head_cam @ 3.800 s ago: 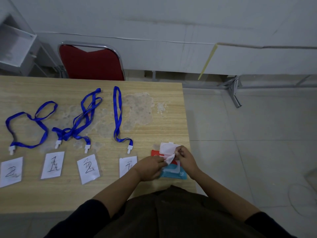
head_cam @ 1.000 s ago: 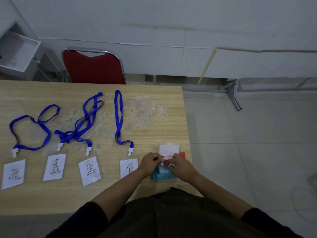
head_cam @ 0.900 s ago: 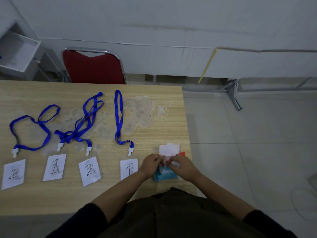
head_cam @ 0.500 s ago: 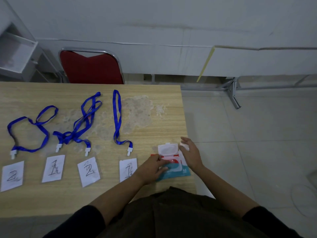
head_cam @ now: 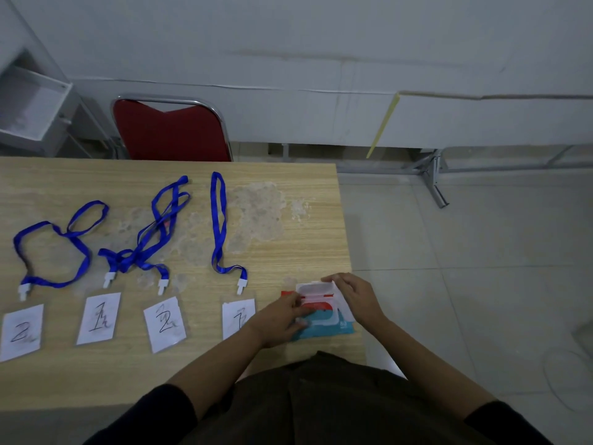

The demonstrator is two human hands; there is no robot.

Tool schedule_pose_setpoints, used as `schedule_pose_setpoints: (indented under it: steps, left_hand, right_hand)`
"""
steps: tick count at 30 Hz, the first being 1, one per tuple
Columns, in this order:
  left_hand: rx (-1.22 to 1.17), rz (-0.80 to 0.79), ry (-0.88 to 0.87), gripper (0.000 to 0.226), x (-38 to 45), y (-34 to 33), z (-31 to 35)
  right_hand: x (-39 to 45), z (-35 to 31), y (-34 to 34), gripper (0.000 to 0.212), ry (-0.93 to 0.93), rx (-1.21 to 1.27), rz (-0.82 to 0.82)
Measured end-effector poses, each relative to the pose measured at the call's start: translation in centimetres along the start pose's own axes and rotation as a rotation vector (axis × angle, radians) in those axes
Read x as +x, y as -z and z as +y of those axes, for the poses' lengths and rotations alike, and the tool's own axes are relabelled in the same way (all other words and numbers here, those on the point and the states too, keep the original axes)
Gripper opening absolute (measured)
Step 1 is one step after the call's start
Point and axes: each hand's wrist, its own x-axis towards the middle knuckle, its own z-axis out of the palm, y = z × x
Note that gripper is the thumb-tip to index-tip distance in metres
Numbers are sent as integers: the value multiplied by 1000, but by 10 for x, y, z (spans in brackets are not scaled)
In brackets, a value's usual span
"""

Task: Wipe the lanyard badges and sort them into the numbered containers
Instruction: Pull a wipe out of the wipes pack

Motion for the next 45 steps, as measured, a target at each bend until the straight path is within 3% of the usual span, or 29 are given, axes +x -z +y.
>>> schedule_pose_setpoints:
  steps: [3, 6, 11, 14, 19, 24, 26, 30, 33, 38, 40, 45]
  left_hand:
    - [-249, 137, 12, 45, -15, -4, -4]
    - [-259, 206, -44, 56, -25, -11, -6]
    - [-83, 109, -32, 72, -29, -19, -5]
    - [111, 19, -40, 71, -29, -18, -5]
    - [237, -58, 9, 68, -30, -20, -6]
    - [337, -29, 74, 64, -28, -24, 1]
    - [317, 17, 93, 59, -26, -23, 5]
    - [135, 38, 121, 49, -21, -14, 10]
    - [-105, 165, 173, 37, -24, -7, 8]
    - [-791, 438, 476, 21, -23, 7, 18]
    - [-1065, 404, 542, 29, -24, 14, 22]
    - [-1356, 314, 546, 38, -29, 26, 31]
  right_hand:
    - [-10, 4, 1, 26, 28, -28, -12]
    - [-21, 9, 0, 23, 44, -64, -28]
    - [-38, 15, -1, 24, 115, -299, -163]
    - [-42, 16, -1, 27, 123, -381, -192]
    - [-44, 13, -2, 37, 154, -614, -274]
    - [-44, 9, -8, 42, 154, -802, -325]
    - [-39, 6, -10, 41, 106, -762, -310]
    - [-30, -5, -12, 29, -52, -408, -220]
    - [-28, -13, -14, 24, -114, -154, -160]
    - [-19, -33, -17, 27, -237, 204, -131]
    - [-15, -40, -20, 30, -253, 328, -151]
    - [-7, -57, -34, 59, -262, 367, -177]
